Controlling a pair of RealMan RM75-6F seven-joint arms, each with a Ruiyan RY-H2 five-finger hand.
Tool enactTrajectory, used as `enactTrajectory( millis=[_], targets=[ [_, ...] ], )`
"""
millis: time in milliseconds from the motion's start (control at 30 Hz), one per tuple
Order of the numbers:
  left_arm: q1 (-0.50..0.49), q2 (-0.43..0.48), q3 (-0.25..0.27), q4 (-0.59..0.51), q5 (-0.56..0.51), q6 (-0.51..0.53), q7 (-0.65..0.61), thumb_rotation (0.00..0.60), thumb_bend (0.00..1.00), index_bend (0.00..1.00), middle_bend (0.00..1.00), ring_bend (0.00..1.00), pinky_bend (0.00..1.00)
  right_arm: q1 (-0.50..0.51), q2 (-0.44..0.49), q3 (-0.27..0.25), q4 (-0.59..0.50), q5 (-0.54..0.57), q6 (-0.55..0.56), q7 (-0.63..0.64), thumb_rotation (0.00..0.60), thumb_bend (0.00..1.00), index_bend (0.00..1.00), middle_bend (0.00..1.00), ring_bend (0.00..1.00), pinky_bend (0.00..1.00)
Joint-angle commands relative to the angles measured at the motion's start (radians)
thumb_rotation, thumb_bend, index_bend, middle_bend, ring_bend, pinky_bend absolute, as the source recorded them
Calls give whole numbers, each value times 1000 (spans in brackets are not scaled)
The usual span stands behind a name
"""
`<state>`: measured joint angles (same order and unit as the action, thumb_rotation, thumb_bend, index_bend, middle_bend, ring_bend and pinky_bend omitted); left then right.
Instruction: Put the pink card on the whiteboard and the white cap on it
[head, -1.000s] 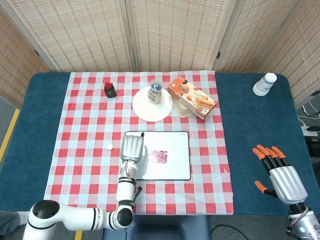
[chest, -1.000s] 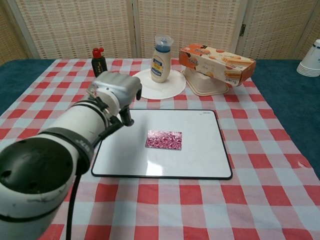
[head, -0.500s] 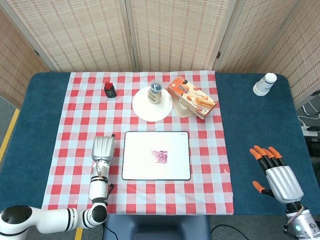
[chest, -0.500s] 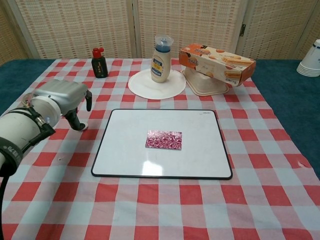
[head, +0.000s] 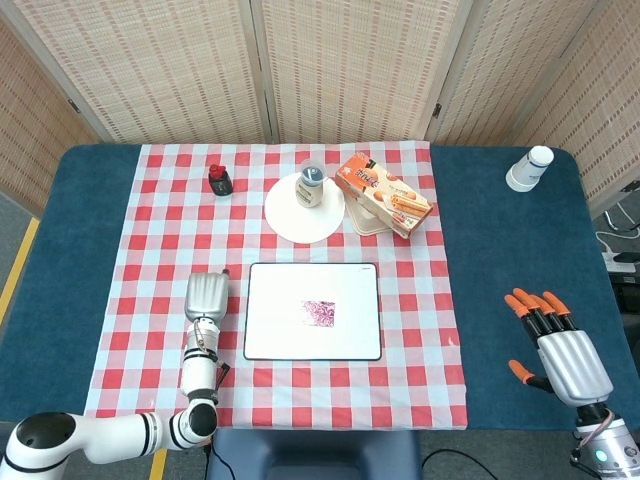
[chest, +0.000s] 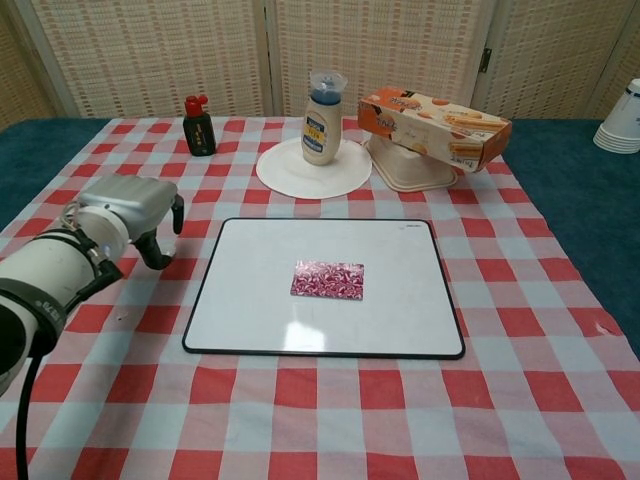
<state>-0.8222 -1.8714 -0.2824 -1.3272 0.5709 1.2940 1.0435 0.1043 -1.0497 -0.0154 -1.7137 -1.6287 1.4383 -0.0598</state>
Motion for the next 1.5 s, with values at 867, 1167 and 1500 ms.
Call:
enactTrajectory(
  millis=[867,1167,1500],
  targets=[
    [0,-12,-13,44,-13,-28,6,600,322,427,1000,1000,1000,9,21,-16,-2,-16,-23,4,600,186,71,26,0,87],
    [-6,-16,-19,57,-20,-39,11,600,330,434,1000,1000,1000,7,19,-14,-2,-14,-20,1,600,185,71,26,0,87],
    [-5,-17,-19,64,-30,-47,16,600,340,433,1000,1000,1000,6,14,-10,-2,-7,-15,2,600,186,73,26,0,87]
  ],
)
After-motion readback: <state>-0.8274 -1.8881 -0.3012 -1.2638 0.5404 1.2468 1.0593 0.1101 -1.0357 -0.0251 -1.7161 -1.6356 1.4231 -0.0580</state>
